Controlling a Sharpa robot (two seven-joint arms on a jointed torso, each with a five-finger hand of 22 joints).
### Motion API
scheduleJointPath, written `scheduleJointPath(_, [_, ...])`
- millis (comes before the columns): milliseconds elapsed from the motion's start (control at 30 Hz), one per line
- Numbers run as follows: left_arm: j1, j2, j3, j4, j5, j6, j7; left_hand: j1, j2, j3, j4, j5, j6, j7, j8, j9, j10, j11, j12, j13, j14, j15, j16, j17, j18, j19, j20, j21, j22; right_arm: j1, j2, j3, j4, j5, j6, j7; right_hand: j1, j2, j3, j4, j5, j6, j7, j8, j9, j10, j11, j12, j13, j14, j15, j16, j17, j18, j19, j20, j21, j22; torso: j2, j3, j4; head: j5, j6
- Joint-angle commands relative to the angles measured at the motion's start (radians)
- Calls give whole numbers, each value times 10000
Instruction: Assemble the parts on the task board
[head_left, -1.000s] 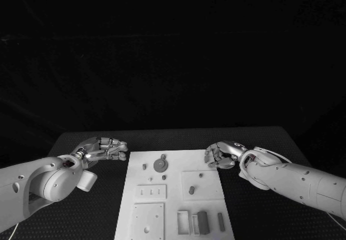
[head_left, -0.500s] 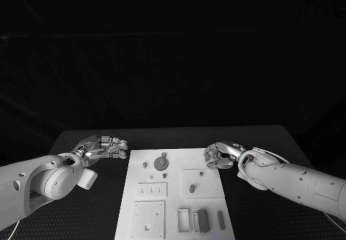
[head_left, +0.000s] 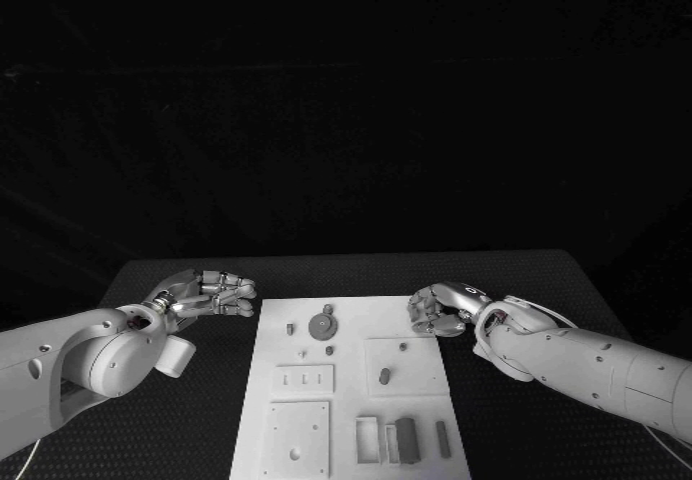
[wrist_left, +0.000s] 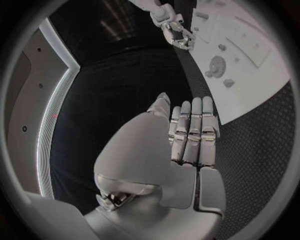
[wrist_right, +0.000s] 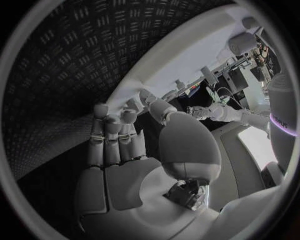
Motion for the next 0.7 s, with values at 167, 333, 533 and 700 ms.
scheduleJointPath(167, [-3, 29, 6, -5, -35, 195, 83, -98, 8, -55, -8, -14, -38, 43, -47, 17, -2, 81, -43, -10, 26, 18, -62, 12, 195, 18, -2, -61, -14, -50, 45, -7, -41, 9, -174, 6, 7, 165, 8, -60, -52, 455, 142, 120, 50, 189, -64, 152, -10, 197, -67, 150, 12, -5, 214, -62, 118, 54, 1, -4, -5, -23, -16])
scheduleJointPath(333, [-3, 17, 6, 4, -35, 193, 75, -100, 9, -55, -7, -14, -38, 43, -47, 18, -2, 82, -44, -10, 26, 19, -65, 14, 195, 18, -1, -63, -14, -69, 75, -7, -82, 9, -253, -40, -16, 217, -4, -82, -52, 617, 74, 175, 93, 325, -133, 254, -8, 332, -133, 247, 24, -5, 354, -135, 188, 79, 2, -2, 5, -4, -31])
scheduleJointPath(533, [-3, 12, 6, 13, -35, 181, 73, -102, 8, -56, -8, -14, -37, 43, -48, 19, -2, 82, -46, -10, 26, 19, -68, 17, 195, 18, -1, -65, -13, -74, 61, -7, -106, -36, -246, -57, -32, 238, -4, -90, -52, 691, 43, 199, 115, 366, -162, 281, -15, 374, -159, 271, 22, -5, 395, -164, 206, 86, -5, -4, -3, 9, -67])
scheduleJointPath(700, [-3, 10, 6, 25, -35, 190, 70, -105, 9, -57, -7, -14, -37, 43, -49, 20, -1, 82, -48, -10, 27, 20, -71, 20, 194, 18, -1, -67, -13, -74, 64, -7, -118, -49, -257, -69, -38, 256, 3, -96, -52, 752, 21, 223, 134, 380, -182, 289, -22, 387, -175, 276, 17, -5, 406, -177, 208, 88, 3, -3, -5, 4, -93])
